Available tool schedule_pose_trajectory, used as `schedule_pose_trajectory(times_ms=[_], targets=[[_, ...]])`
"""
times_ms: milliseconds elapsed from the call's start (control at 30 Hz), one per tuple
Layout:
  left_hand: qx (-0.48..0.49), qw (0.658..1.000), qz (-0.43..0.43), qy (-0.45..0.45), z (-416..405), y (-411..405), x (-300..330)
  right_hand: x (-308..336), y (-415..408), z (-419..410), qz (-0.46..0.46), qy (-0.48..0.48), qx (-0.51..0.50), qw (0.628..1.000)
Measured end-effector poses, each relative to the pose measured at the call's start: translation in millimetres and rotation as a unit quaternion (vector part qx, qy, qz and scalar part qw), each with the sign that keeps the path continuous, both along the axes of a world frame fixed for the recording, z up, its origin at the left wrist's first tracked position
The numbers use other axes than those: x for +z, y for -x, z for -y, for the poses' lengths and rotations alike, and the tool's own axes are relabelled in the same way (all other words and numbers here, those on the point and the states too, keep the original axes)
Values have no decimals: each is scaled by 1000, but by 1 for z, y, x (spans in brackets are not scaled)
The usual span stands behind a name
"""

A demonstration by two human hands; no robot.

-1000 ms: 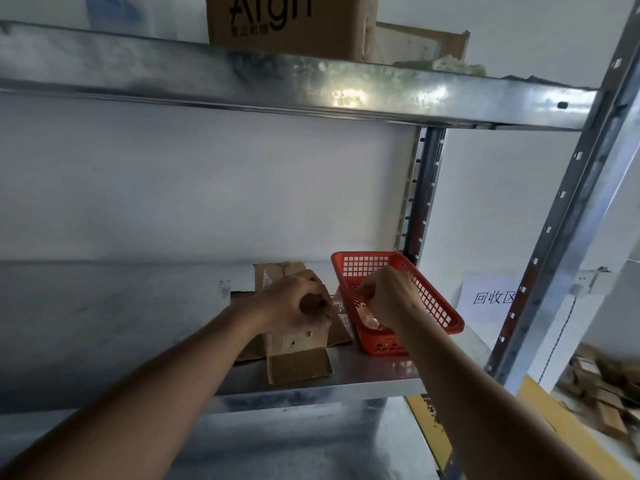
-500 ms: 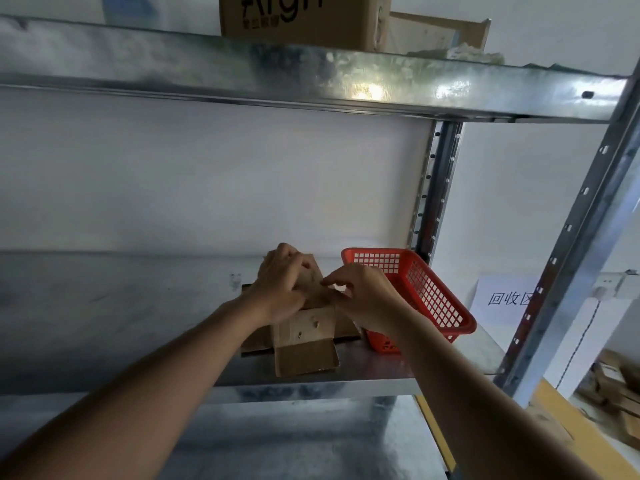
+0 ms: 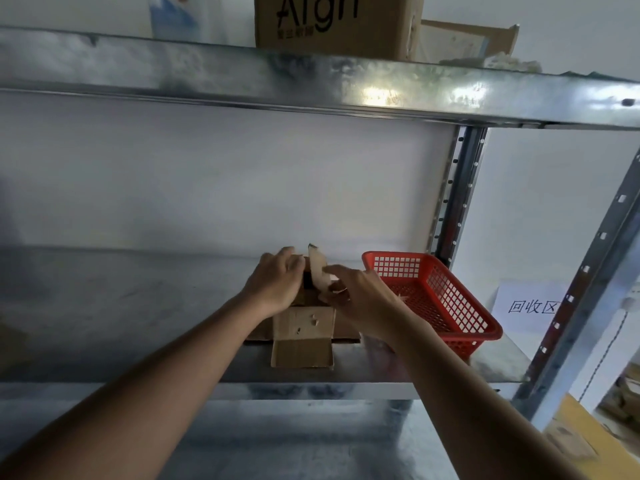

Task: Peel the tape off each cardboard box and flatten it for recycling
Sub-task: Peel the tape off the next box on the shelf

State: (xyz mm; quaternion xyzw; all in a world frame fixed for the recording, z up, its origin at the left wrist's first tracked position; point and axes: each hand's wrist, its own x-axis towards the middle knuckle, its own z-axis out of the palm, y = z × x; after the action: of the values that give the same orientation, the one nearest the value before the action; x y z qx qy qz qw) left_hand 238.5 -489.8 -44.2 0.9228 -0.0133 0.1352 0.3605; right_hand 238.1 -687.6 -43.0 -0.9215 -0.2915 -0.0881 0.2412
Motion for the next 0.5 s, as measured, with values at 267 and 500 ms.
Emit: schedule_pose_trajectory(times_ms=[267, 500], targets=[[-33, 993, -107, -45, -10, 10, -1, -11, 7, -24, 52, -51, -70, 995], [-26, 996, -83, 5, -11, 23, 20, -22, 5, -48, -75, -55, -155, 983]])
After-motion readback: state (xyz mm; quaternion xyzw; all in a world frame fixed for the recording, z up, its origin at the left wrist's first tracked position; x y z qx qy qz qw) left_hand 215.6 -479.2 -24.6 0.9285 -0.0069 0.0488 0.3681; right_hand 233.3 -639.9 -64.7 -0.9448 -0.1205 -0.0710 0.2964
